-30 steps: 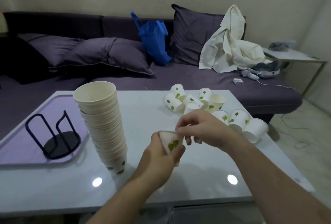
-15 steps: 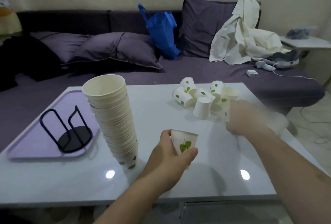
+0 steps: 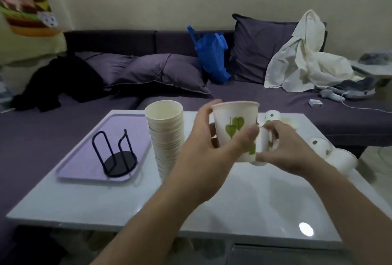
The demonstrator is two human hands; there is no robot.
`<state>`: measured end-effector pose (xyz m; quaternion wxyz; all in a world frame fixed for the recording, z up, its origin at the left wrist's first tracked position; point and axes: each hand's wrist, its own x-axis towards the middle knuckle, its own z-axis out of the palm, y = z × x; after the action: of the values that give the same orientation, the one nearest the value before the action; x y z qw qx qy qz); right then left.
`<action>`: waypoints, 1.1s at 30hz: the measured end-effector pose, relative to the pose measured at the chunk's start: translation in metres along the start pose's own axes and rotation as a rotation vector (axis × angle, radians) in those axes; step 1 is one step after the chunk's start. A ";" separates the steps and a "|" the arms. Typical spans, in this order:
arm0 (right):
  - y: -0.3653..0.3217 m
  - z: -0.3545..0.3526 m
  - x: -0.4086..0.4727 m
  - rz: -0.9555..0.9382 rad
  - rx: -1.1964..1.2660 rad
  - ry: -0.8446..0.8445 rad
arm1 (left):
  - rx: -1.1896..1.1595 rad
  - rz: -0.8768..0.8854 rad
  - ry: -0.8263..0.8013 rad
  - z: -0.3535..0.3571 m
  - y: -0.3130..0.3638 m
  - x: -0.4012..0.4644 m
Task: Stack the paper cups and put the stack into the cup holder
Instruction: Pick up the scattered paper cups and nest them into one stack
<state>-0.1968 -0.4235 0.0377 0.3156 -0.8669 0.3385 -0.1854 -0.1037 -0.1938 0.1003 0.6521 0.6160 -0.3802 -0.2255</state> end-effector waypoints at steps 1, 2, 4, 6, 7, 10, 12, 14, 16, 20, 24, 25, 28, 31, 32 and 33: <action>-0.003 0.003 -0.003 -0.015 0.045 0.024 | -0.024 0.067 0.036 -0.006 0.015 -0.001; -0.006 0.005 -0.005 -0.031 0.085 0.048 | -0.051 0.137 0.079 -0.013 0.030 -0.002; -0.012 0.010 -0.010 -0.053 0.135 0.095 | -0.096 0.276 0.190 -0.032 0.051 0.001; -0.016 0.015 -0.014 -0.074 0.157 0.124 | -0.071 0.374 0.322 -0.055 0.061 0.007; -0.018 0.018 -0.015 -0.086 0.168 0.128 | -0.035 0.395 0.378 -0.065 0.061 0.010; -0.027 0.024 -0.018 -0.121 0.196 0.137 | 0.132 0.363 0.468 -0.089 0.051 0.018; -0.032 0.027 -0.018 -0.148 0.211 0.166 | 0.222 0.320 0.469 -0.098 0.040 0.022; -0.041 0.027 -0.018 -0.176 0.244 0.199 | 0.315 0.275 0.447 -0.105 0.028 0.025; -0.051 0.026 -0.019 -0.198 0.296 0.219 | 0.378 0.215 0.405 -0.110 0.014 0.028; -0.075 0.022 -0.022 -0.240 0.410 0.229 | 0.425 0.090 0.290 -0.112 -0.002 0.030; -0.106 0.016 -0.022 -0.370 0.465 0.272 | 0.448 0.044 0.227 -0.113 -0.008 0.028; -0.115 0.014 -0.021 -0.417 0.464 0.295 | 0.467 0.043 0.230 -0.114 -0.009 0.028; -0.145 0.012 -0.017 -0.584 0.418 0.376 | 0.476 0.039 0.234 -0.117 -0.015 0.027; -0.175 0.018 -0.011 -0.722 0.286 0.399 | 0.466 0.044 0.226 -0.120 -0.019 0.026; -0.182 0.022 -0.008 -0.763 0.218 0.389 | 0.458 0.048 0.218 -0.121 -0.019 0.025; -0.187 0.027 -0.006 -0.799 0.143 0.364 | 0.442 0.050 0.207 -0.121 -0.018 0.024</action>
<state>-0.0991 -0.3012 0.1433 0.2137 -0.8589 0.0135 -0.4651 0.0079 -0.1384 0.0936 0.5424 0.7539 -0.3664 -0.0564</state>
